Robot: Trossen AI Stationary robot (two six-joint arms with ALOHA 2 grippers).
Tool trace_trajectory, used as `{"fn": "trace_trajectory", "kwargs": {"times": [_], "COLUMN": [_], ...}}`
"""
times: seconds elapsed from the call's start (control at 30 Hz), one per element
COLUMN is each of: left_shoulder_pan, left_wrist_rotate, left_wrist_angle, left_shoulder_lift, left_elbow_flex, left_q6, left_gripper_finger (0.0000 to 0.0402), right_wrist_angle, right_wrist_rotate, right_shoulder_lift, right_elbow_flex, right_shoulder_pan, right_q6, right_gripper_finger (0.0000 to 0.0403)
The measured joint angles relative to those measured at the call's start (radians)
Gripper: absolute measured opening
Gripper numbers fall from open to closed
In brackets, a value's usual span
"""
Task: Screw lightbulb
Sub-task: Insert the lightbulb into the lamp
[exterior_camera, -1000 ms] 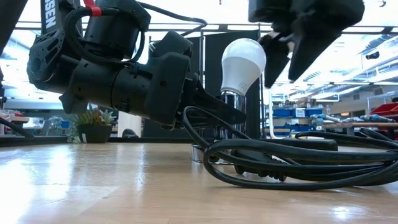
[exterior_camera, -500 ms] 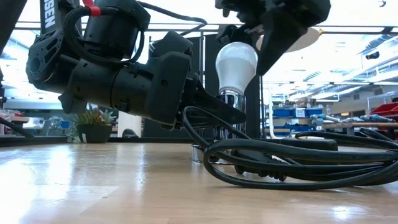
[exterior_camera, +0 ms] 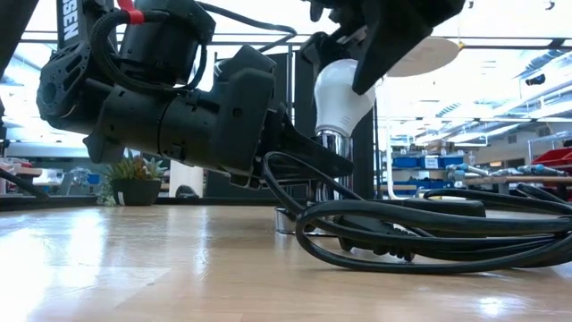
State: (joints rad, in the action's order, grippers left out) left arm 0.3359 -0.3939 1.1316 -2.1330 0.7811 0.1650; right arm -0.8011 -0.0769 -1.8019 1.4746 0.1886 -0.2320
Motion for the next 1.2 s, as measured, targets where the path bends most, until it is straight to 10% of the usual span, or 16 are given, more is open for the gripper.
{"fn": "trace_trajectory", "kwargs": {"times": [0.43,0.77,1.2], "left_shoulder_pan": [0.002,0.003,0.006], "left_wrist_rotate": [0.005,0.006,-0.044], "left_wrist_angle": [0.001,0.001,0.000], "left_shoulder_lift": [0.000,-0.001,-0.001], "left_elbow_flex": [0.000,0.000,0.003], "left_q6": [0.005,0.001,0.099], "left_gripper_finger": [0.0190,0.0190,0.0190], "right_wrist_angle": [0.051,0.071,-0.064], "right_wrist_rotate": [-0.007,-0.025,-0.025], "right_shoulder_lift": [-0.033,-0.033,-0.060], "right_elbow_flex": [-0.039,-0.040,0.122], "right_shoulder_pan": [0.001,-0.002,-0.003], "right_q6": [-0.030,-0.034,0.004], "right_gripper_finger": [0.0342,0.0257,0.0272]}}
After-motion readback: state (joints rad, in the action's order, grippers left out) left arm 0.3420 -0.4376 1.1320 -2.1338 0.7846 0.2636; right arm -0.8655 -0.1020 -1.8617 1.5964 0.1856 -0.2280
